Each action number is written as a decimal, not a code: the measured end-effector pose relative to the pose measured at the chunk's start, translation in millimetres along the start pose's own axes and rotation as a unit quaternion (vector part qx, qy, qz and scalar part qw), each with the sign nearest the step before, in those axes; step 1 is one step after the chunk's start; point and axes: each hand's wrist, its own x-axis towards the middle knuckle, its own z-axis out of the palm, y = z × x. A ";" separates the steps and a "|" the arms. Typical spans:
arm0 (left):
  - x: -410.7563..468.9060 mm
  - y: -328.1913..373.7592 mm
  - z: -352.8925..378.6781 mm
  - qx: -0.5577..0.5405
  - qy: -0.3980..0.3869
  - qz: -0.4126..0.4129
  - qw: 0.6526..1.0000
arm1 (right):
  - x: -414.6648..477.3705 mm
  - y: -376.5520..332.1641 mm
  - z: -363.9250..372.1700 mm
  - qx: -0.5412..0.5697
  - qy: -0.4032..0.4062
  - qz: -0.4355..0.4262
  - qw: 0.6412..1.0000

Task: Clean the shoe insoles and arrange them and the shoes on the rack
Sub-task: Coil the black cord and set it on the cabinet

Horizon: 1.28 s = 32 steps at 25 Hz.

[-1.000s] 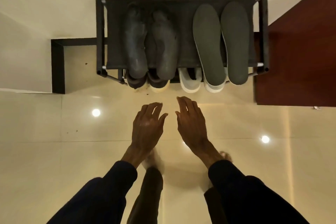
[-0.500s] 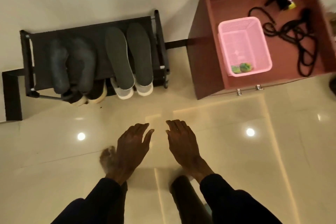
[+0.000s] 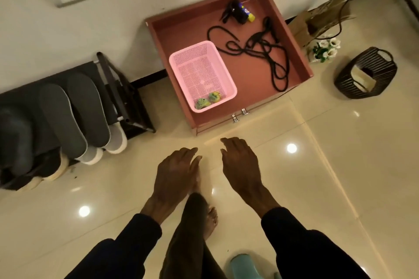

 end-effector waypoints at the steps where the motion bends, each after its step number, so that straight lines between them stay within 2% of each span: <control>1: 16.0 7.6 2.9 -0.001 0.004 0.007 1.000 | 8.8 12.5 -8.4 0.000 0.008 0.008 1.000; 9: 160.3 64.8 18.8 -0.007 0.036 0.053 0.998 | 103.7 111.1 -83.4 -0.036 0.049 0.048 0.997; 15: 232.7 106.3 49.1 -0.014 0.023 0.036 0.999 | 173.0 195.7 -81.2 -0.025 -0.019 0.104 0.994; 18: 258.6 125.6 72.6 0.003 0.029 0.003 1.000 | 211.6 227.4 -72.5 -0.011 -0.049 0.041 0.998; 23: 303.4 158.2 90.5 0.011 0.044 -0.118 0.992 | 264.4 261.2 -69.4 0.010 -0.079 -0.018 0.997; 27: 337.6 168.8 91.2 -0.001 0.055 -0.175 0.983 | 299.9 272.1 -72.1 0.070 -0.104 -0.090 0.988; 32: 357.4 162.9 91.7 -0.001 0.082 -0.219 0.972 | 357.6 259.1 -79.2 0.026 -0.086 -0.125 0.988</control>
